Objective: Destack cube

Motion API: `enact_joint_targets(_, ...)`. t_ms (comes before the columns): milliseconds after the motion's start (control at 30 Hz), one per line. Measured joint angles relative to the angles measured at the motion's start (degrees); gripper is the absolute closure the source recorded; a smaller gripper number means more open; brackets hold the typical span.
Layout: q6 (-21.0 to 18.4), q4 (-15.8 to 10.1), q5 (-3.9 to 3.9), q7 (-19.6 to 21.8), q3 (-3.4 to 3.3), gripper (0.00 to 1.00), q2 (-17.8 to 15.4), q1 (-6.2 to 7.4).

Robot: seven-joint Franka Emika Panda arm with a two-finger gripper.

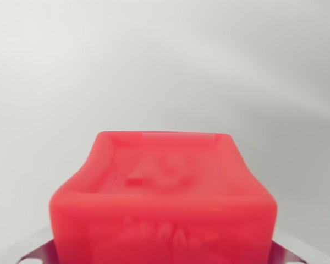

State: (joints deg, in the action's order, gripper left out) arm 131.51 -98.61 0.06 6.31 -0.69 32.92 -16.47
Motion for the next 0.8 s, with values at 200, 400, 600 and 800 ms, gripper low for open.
enact_joint_targets(200, 1.99, -0.02, 0.0, 0.0, 0.1, 1.0, 2.3, 0.0)
enact_joint_targets(400, 3.64, -0.02, 0.0, 0.0, 0.11, 1.0, 3.88, 0.0)
enact_joint_targets(600, 5.14, 0.0, 0.0, 0.0, 0.11, 1.0, 5.43, 0.0)
enact_joint_targets(800, 6.68, 0.21, 0.0, 0.0, 0.12, 1.0, 7.19, -0.01)
